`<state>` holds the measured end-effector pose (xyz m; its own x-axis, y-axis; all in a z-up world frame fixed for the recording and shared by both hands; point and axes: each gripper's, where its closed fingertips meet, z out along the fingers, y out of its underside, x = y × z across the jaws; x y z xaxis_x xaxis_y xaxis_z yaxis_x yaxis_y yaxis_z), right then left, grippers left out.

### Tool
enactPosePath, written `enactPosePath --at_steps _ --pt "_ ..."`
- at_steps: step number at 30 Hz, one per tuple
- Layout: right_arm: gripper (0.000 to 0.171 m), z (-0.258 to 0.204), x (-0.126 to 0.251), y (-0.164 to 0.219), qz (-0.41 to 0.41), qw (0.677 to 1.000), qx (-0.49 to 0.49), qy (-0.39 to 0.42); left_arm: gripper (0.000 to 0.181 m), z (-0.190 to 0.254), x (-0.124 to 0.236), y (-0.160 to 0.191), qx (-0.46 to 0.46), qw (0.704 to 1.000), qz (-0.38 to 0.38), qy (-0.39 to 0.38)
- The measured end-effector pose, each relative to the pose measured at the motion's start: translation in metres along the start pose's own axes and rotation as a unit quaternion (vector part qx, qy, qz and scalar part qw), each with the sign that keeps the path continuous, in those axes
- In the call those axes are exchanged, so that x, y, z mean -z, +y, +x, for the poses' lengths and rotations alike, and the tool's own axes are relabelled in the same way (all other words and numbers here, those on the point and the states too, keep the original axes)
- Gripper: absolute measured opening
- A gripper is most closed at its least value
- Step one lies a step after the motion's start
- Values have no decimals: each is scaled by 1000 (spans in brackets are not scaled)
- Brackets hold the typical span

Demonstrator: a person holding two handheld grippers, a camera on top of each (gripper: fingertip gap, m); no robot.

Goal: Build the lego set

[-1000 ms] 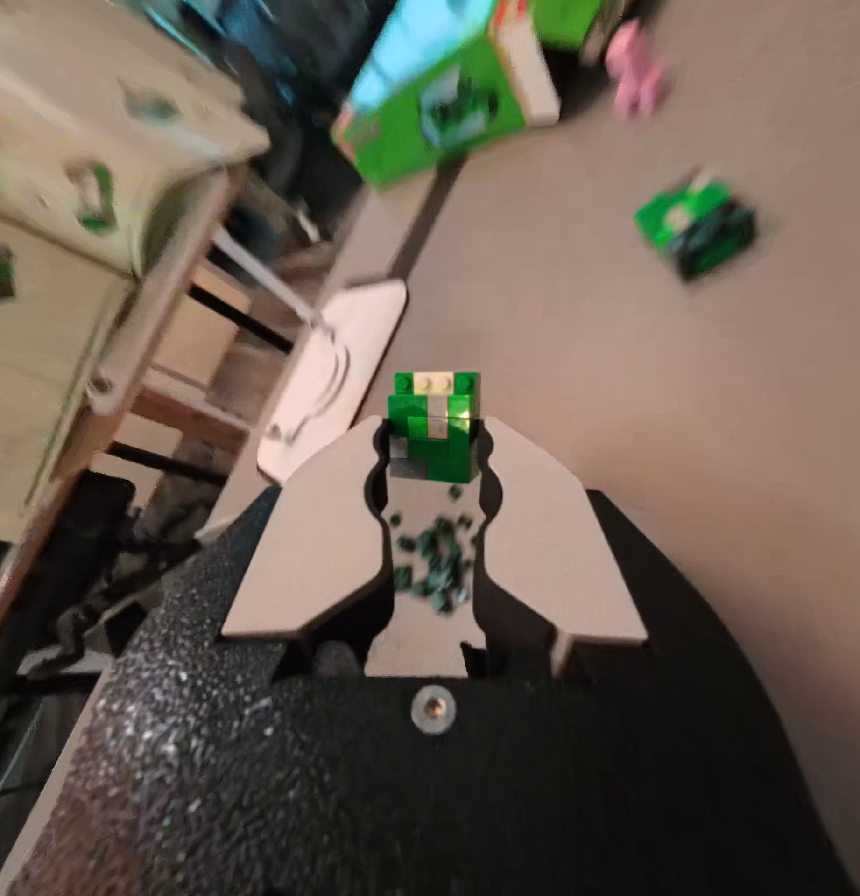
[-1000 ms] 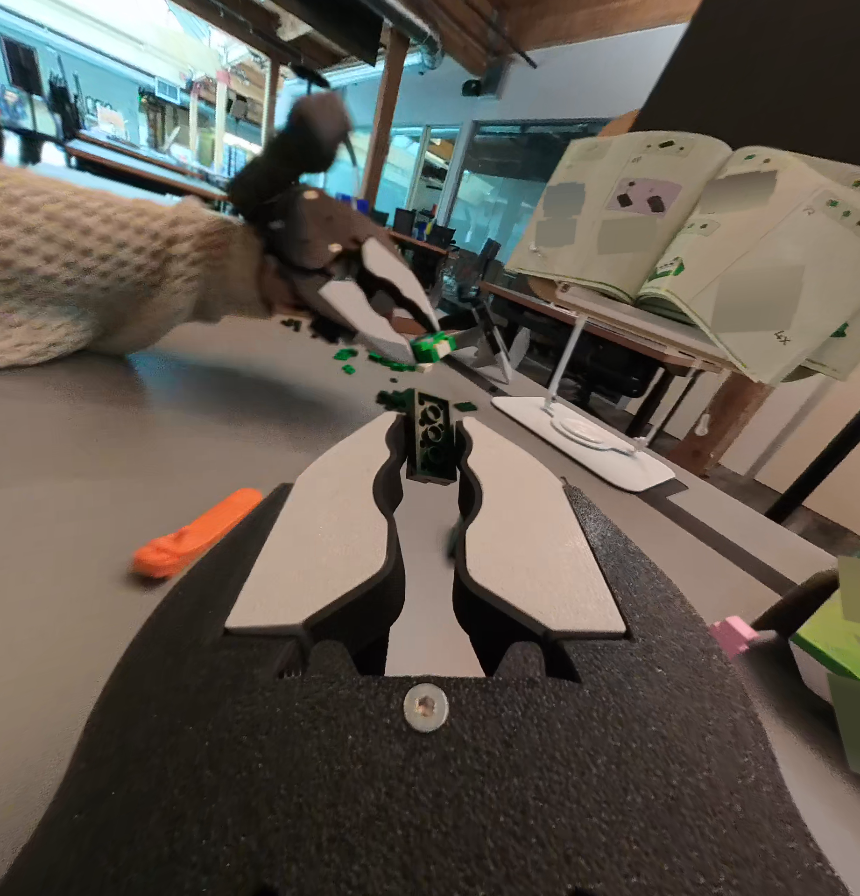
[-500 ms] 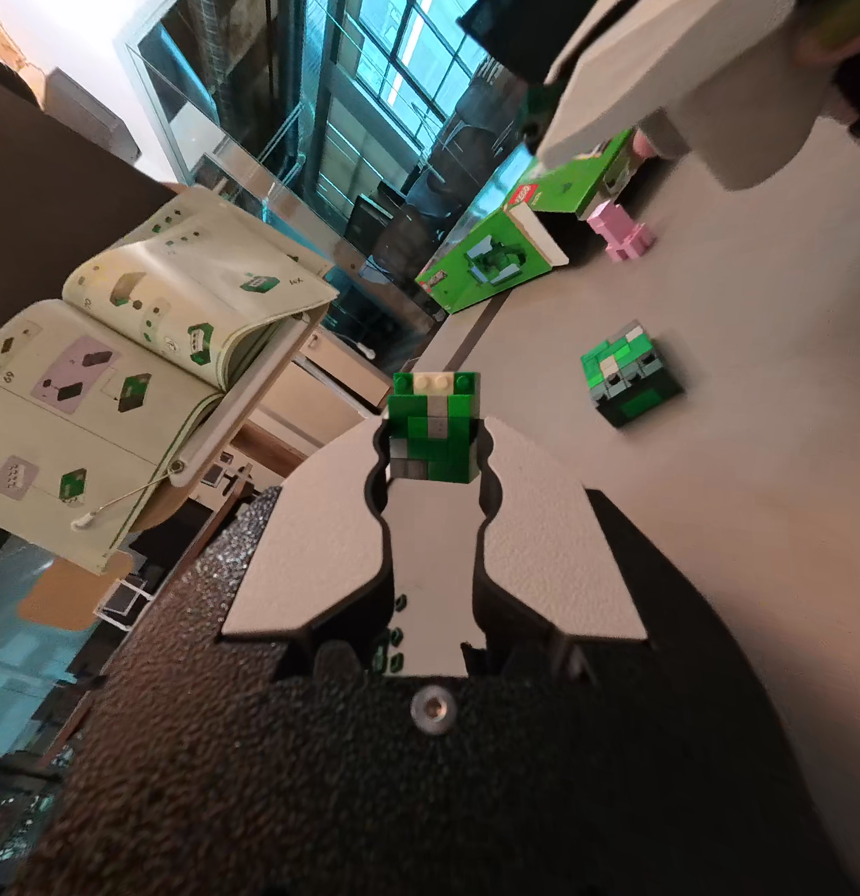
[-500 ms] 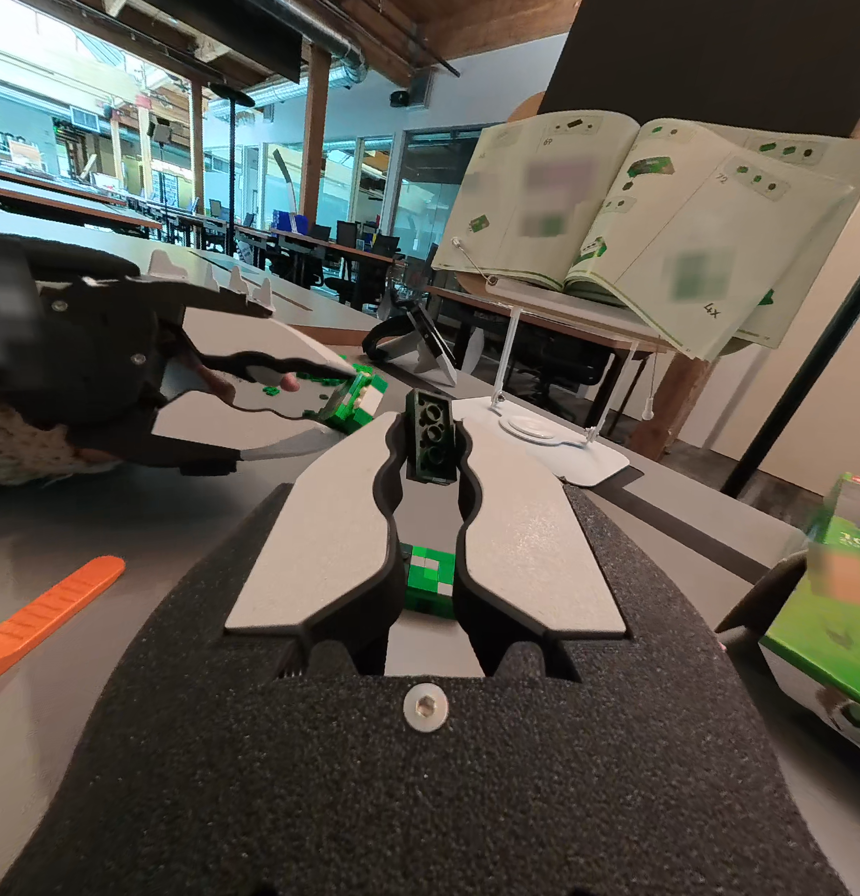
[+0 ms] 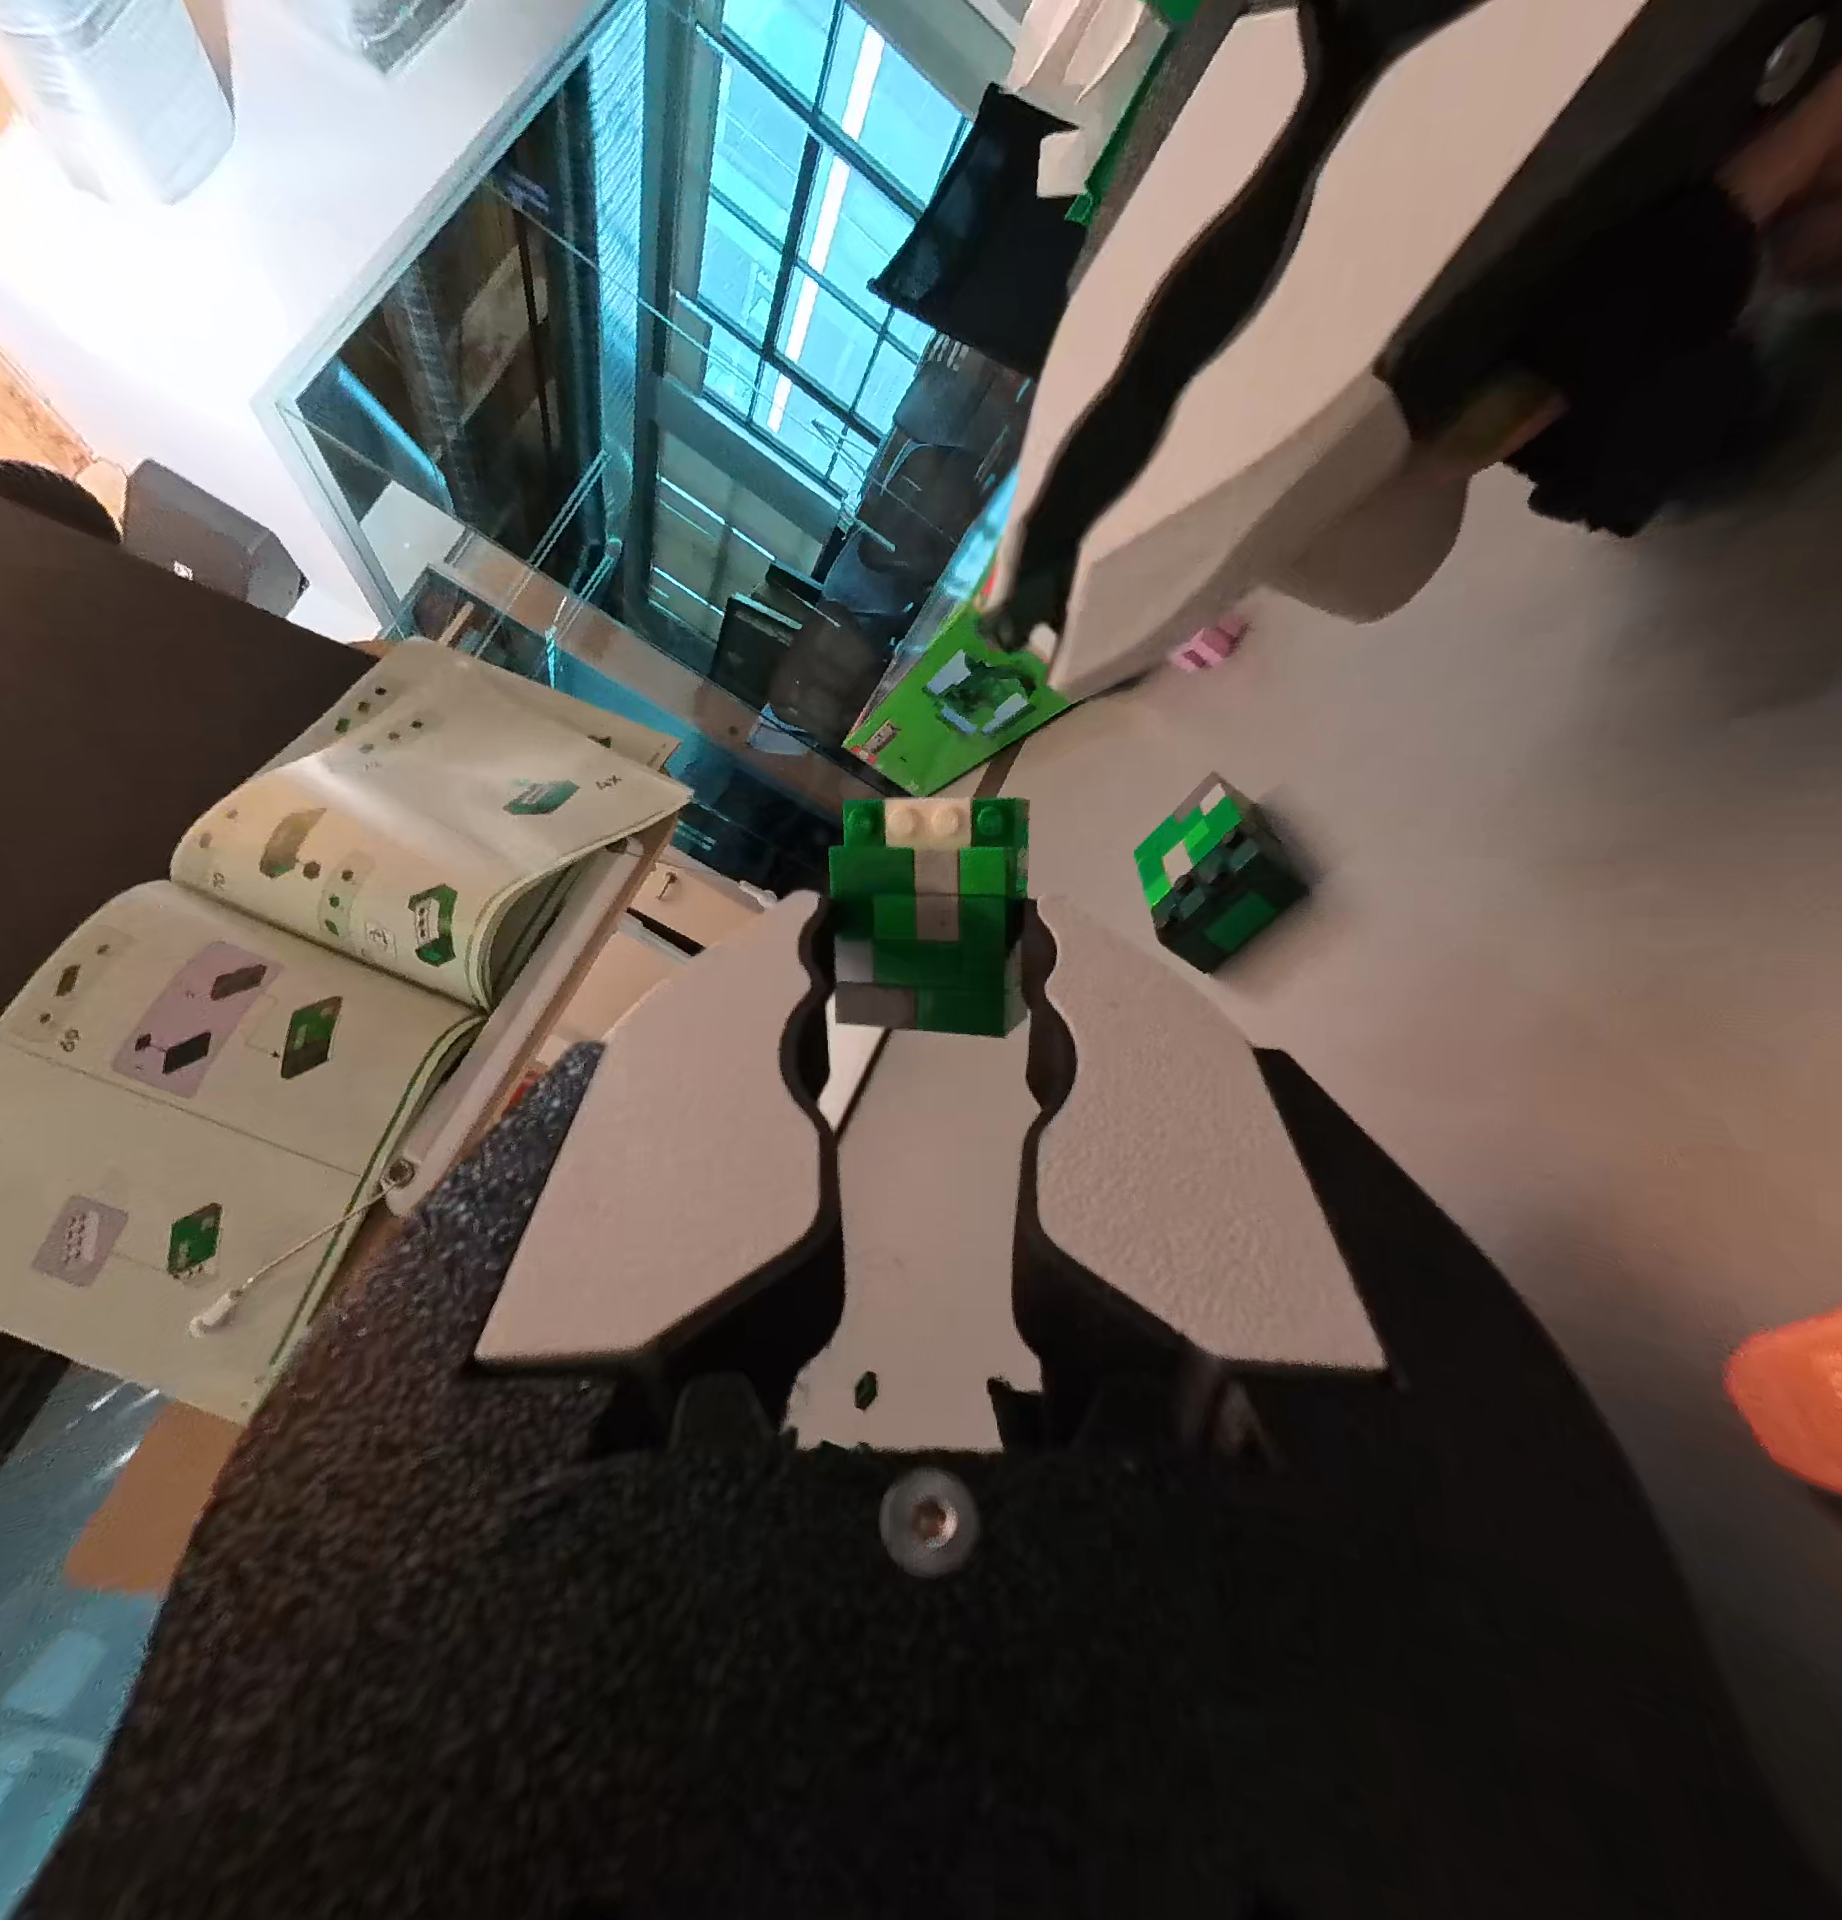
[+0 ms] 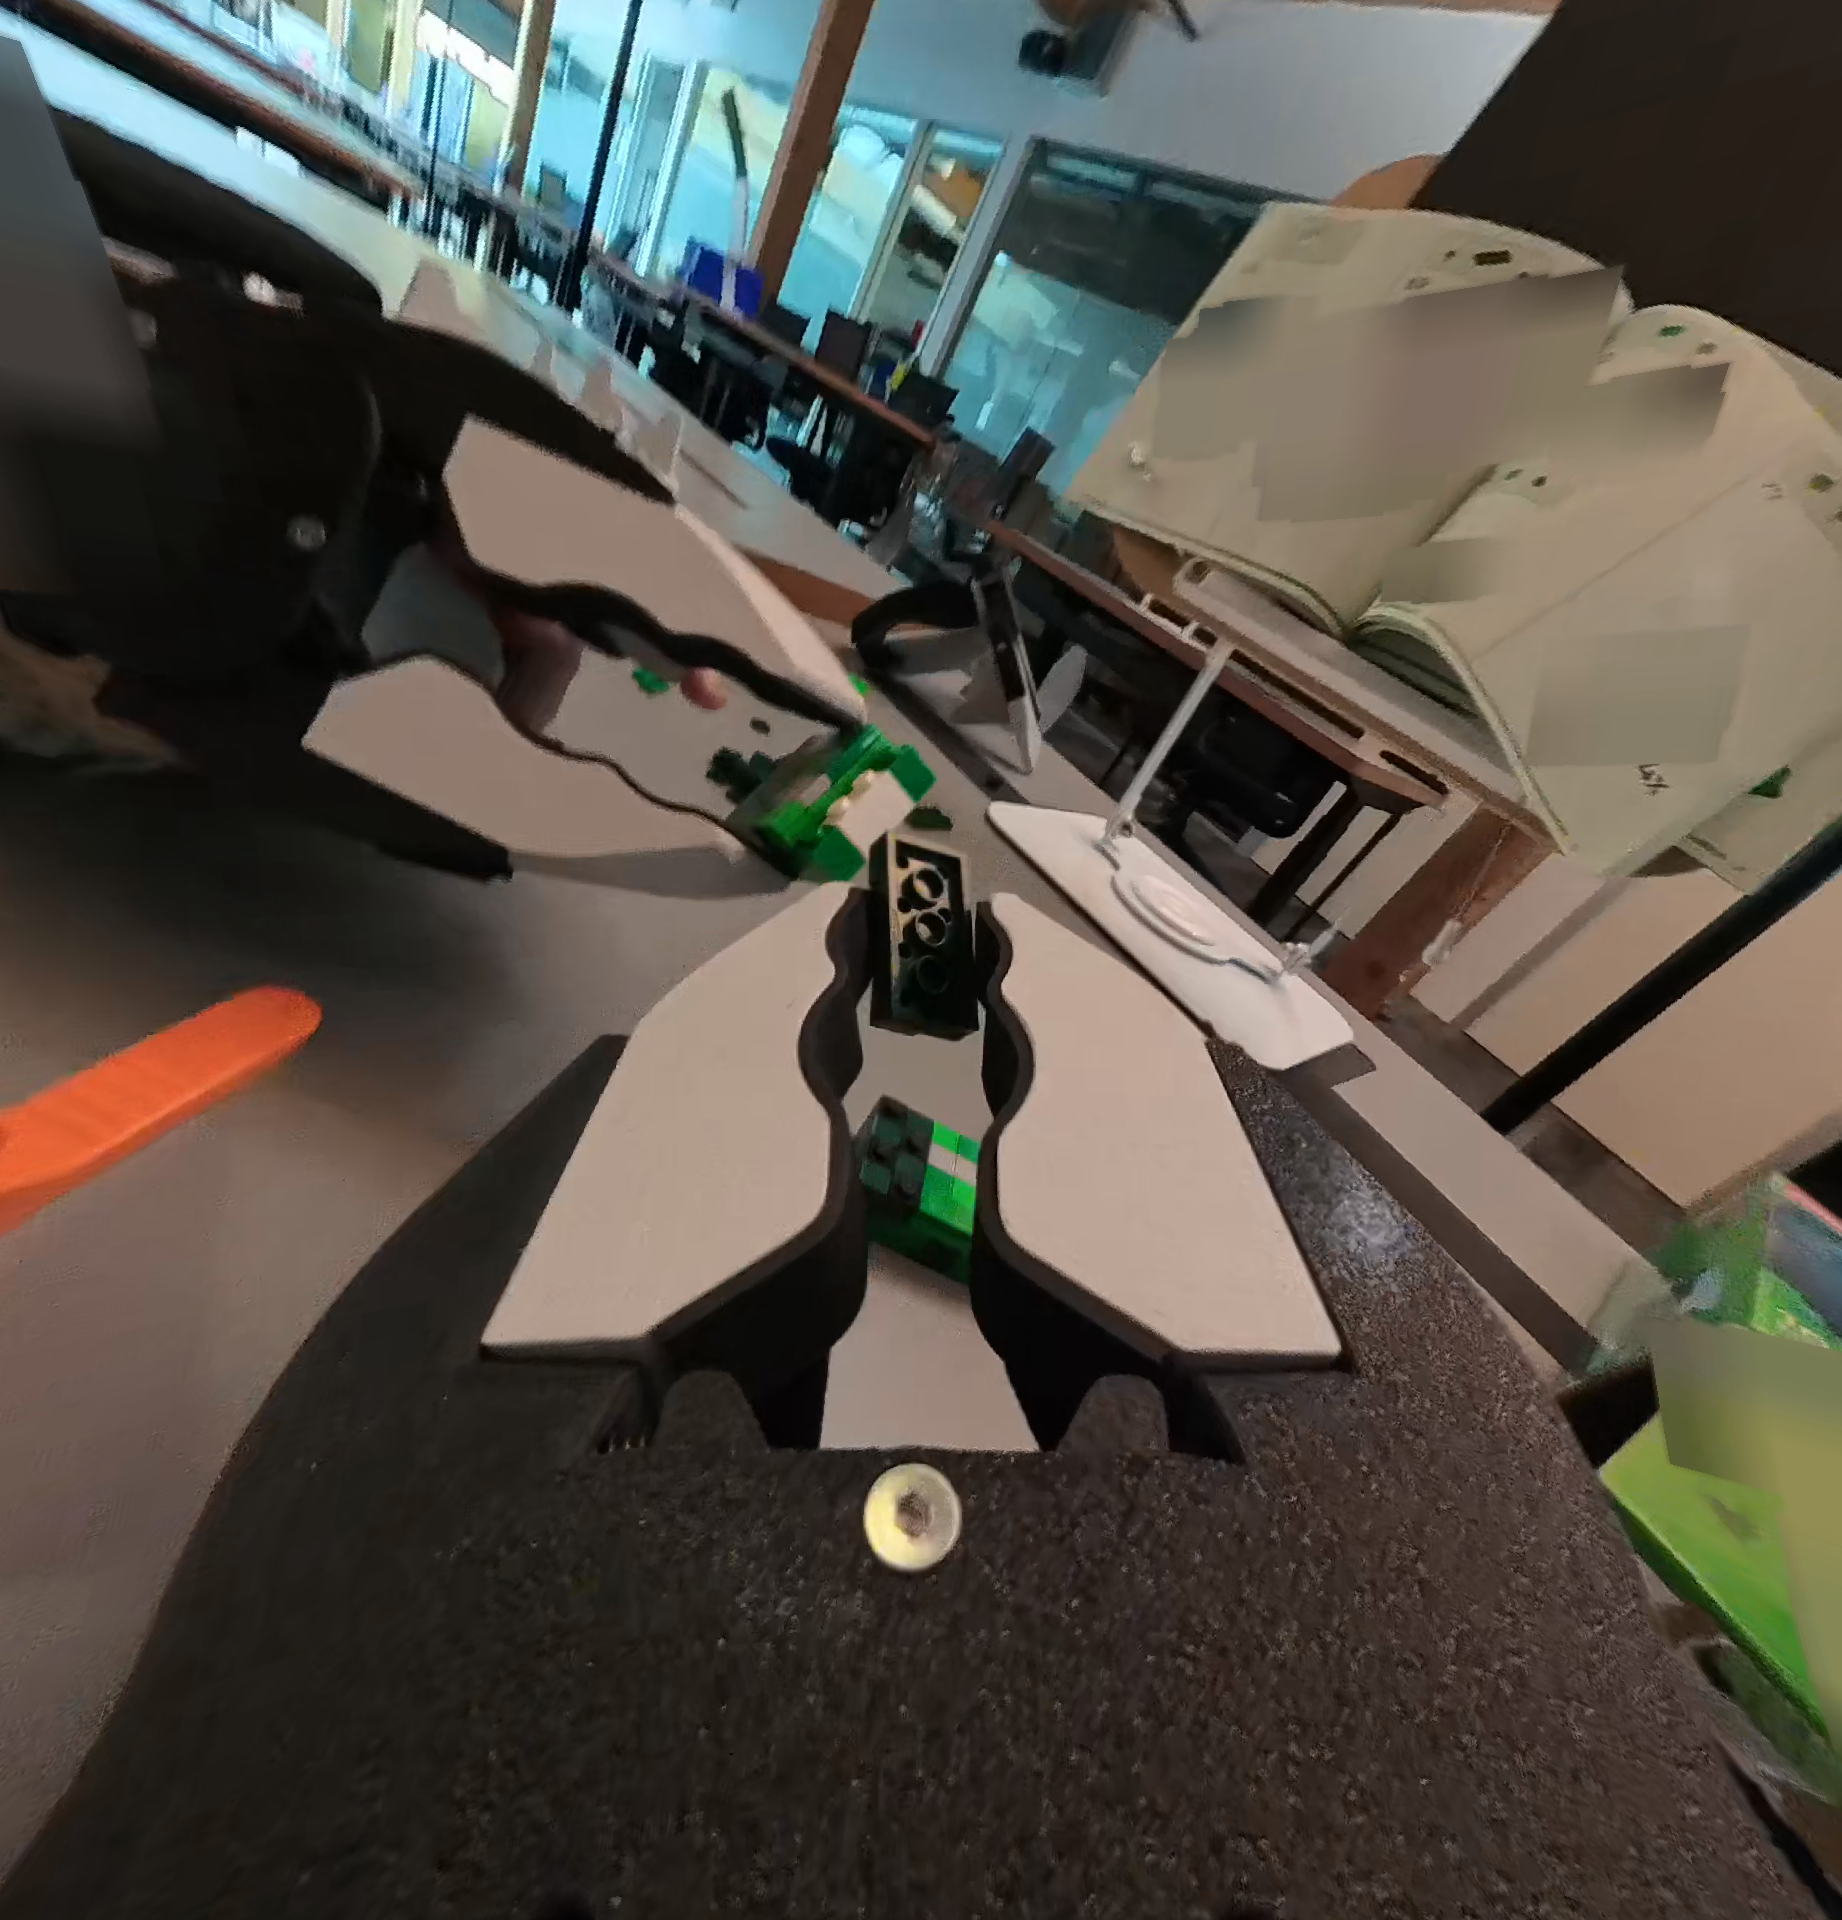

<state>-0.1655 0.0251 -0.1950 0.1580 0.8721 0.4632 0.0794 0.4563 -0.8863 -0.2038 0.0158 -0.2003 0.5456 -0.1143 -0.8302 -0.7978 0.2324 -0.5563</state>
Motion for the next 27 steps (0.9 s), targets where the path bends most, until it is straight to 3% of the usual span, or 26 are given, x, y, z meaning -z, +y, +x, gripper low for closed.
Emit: enactPosePath --at_steps 7,14,18,21,23,27 --pt "18 -22 15 28 -116 986 69 -97 35 14 2 -7 -49 998 17 24" --pt "18 -43 21 55 -210 959 15 -191 35 20 -2 2 -17 999 -3 51" --pt "19 -48 23 60 -220 952 10 -211 35 21 -1 10 6 998 -26 63" --pt "38 -48 23 57 -213 952 -9 -219 35 18 -1 15 29 997 -34 62" --pt "41 -42 21 51 -199 957 -39 -208 35 15 1 13 33 997 -31 55" --pt "35 -29 10 14 -108 951 -226 -182 35 16 2 0 22 998 -14 48"
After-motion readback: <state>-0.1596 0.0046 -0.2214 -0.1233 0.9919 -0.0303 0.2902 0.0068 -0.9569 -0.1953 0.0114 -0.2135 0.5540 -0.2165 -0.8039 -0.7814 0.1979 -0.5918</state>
